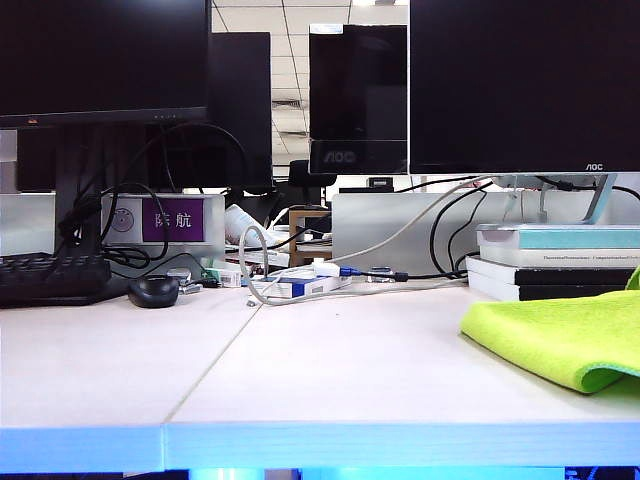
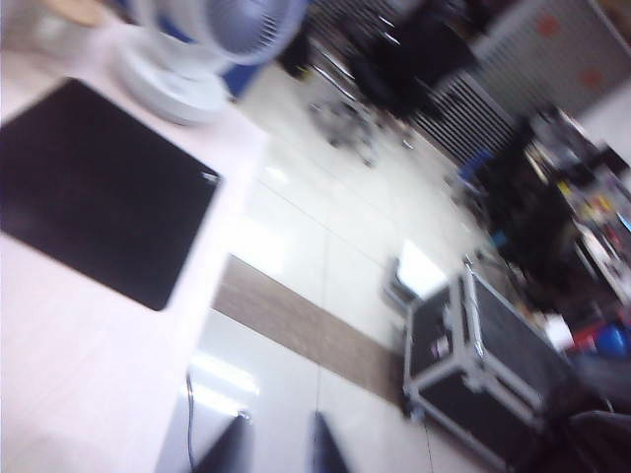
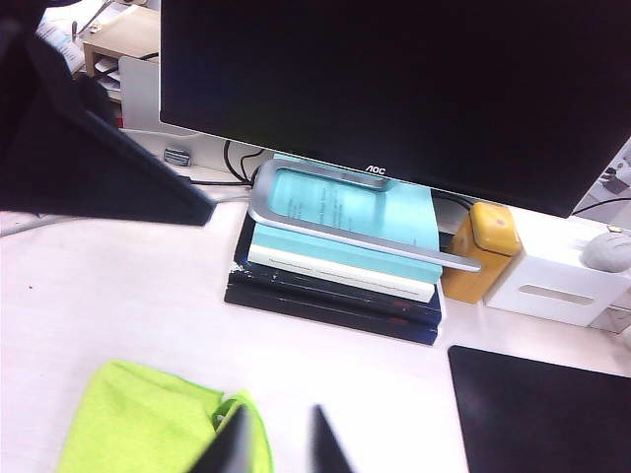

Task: Wipe the table from left to right using the rag.

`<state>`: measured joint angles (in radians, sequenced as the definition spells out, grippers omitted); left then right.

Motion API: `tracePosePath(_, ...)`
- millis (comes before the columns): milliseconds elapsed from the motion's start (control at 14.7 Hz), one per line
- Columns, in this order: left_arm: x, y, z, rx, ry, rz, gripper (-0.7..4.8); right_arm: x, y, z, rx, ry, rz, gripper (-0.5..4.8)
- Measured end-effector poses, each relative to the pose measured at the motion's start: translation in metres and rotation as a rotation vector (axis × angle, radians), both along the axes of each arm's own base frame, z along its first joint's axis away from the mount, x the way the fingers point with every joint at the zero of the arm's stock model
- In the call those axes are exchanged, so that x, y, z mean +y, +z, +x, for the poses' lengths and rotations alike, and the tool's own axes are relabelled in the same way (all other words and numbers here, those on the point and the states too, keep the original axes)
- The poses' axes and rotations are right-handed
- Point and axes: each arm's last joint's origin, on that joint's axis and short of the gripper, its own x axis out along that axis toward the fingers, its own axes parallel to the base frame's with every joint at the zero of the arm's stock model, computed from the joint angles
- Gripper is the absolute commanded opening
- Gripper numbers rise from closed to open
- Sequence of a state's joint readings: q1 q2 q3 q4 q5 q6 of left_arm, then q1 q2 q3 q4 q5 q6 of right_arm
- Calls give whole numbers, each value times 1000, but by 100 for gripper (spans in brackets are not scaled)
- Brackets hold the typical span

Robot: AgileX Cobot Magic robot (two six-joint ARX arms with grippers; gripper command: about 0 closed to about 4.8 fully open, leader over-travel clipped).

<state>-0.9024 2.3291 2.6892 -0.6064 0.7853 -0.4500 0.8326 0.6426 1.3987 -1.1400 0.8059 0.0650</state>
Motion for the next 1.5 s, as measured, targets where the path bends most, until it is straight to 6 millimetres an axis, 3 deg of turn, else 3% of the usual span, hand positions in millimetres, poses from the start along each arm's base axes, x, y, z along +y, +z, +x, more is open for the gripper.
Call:
tracePosePath(204, 3, 5, -4, -67, -95, -35, -4, 5, 5, 2, -28, 86, 77, -5)
tracePosePath(340, 12, 20, -11, -125, -98, -64, -4, 9, 11, 4, -65, 139, 136, -5)
tracePosePath(408, 29, 44, -17, -169, -87, -105, -4, 12, 18, 4, -111, 217, 183, -5)
tracePosePath(680, 92, 92, -26, -273, 69, -94, -4, 30, 17, 15, -195, 397, 253, -5)
tracePosePath(748, 123, 114, -37, -346, 148, -86, -4, 45, 2, 26, -184, 462, 234, -5)
tracePosePath(816, 137, 122, -42, -366, 173, -81, -4, 50, -6, 30, -177, 478, 231, -5)
tracePosePath(951, 186, 141, -57, -421, 250, -33, -4, 71, -49, 48, -121, 521, 201, -5)
tracePosePath(1019, 201, 145, -65, -440, 263, -4, -4, 75, -61, 51, -109, 524, 194, -5)
tracePosePath(1087, 220, 150, -75, -458, 290, 28, -4, 79, -82, 54, -92, 523, 183, -5)
tracePosePath(1223, 268, 165, -108, -526, 421, 101, -4, 83, -143, 59, -31, 512, 141, -5)
tracePosePath(1359, 285, 169, -126, -539, 458, 131, -4, 84, -175, 60, 10, 509, 116, -5)
tracePosePath(1427, 300, 170, -148, -552, 490, 180, -4, 84, -203, 60, 47, 500, 92, -5)
tracePosePath(1495, 308, 170, -160, -573, 509, 207, -4, 84, -216, 60, 77, 485, 72, -4)
